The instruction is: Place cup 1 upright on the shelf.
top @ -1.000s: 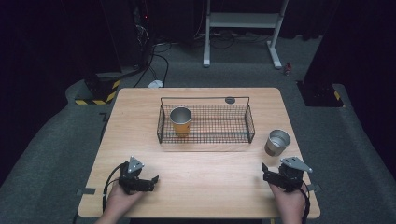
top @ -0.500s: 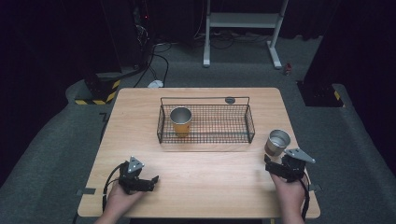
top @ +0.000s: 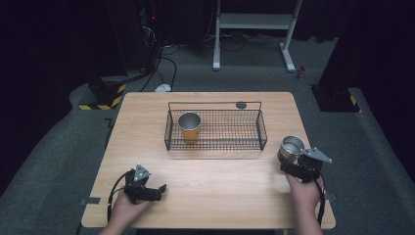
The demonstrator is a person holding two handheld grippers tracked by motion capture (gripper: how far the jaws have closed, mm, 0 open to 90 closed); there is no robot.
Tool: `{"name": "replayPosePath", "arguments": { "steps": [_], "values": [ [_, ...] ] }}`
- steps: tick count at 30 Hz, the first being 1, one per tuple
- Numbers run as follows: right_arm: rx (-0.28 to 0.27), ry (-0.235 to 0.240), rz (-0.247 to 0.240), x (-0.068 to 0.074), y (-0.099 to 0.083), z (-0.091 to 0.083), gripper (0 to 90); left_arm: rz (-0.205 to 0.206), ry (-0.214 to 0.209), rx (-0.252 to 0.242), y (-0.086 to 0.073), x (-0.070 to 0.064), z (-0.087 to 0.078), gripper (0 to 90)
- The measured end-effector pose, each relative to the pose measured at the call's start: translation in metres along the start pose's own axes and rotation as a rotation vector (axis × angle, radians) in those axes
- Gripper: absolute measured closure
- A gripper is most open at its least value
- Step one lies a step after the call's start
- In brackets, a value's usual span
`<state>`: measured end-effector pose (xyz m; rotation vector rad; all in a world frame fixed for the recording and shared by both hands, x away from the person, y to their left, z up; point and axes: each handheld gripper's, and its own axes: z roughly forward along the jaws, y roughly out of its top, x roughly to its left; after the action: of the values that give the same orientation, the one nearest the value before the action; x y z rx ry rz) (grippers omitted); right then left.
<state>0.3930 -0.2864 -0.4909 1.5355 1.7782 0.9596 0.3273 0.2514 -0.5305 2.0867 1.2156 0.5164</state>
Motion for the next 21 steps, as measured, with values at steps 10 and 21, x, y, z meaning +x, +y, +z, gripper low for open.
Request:
{"name": "replayPosePath", "arguments": {
  "steps": [10, 21],
  "values": [
    [0.009, -0.006, 0.028, -0.004, 0.012, 0.02, 10.2, 0.0, 0.002, -0.001, 0.0, 0.0, 0.0, 0.7],
    [0.001, -0.018, 0.019, -0.003, 0.013, 0.028, 13.5, -0.004, 0.002, -0.002, 0.0, 0.0, 0.0, 0.8]
  ]
}}
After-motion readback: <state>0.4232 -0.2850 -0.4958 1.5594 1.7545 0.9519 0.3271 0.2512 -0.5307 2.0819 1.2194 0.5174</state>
